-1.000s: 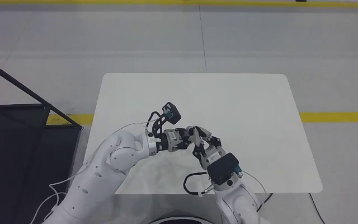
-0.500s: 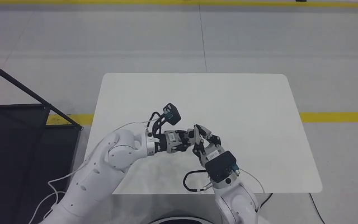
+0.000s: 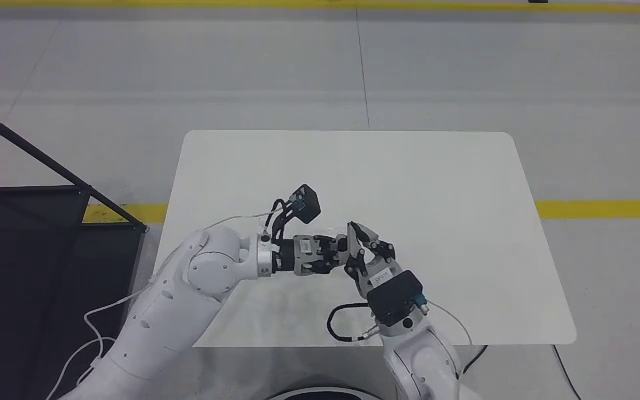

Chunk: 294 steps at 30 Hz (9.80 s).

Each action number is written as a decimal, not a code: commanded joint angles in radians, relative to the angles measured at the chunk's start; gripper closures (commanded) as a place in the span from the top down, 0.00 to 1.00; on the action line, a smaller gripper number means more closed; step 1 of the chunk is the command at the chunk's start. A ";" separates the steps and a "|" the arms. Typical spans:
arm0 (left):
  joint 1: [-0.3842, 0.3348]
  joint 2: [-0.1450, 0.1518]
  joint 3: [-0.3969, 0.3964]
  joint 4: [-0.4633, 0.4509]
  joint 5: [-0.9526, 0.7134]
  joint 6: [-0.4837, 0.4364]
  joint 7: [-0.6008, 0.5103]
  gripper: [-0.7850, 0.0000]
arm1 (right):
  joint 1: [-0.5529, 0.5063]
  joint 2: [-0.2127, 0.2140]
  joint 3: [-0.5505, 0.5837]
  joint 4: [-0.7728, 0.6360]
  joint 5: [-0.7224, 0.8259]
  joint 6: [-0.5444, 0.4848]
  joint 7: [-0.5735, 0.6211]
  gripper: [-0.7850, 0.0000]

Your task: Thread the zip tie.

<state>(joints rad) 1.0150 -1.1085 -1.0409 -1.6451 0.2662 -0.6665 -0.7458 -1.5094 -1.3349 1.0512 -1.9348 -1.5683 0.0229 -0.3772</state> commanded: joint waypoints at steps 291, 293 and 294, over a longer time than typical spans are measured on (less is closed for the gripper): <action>0.098 0.001 -0.083 -0.065 0.122 0.151 0.280 0.00 | -0.074 0.043 0.078 -0.053 -0.174 -0.082 -0.054 0.65; 0.096 0.000 -0.083 -0.063 0.120 0.150 0.279 0.00 | -0.075 0.043 0.080 -0.055 -0.174 -0.084 -0.054 0.65; 0.095 0.000 -0.082 -0.063 0.118 0.150 0.278 0.00 | -0.076 0.044 0.080 -0.055 -0.174 -0.084 -0.054 0.65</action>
<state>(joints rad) 1.1109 -1.1083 -1.1235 -1.7085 0.3859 -0.5167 -0.4670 -1.5849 -1.2915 1.1309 -1.9894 -1.7420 -0.0609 -0.4312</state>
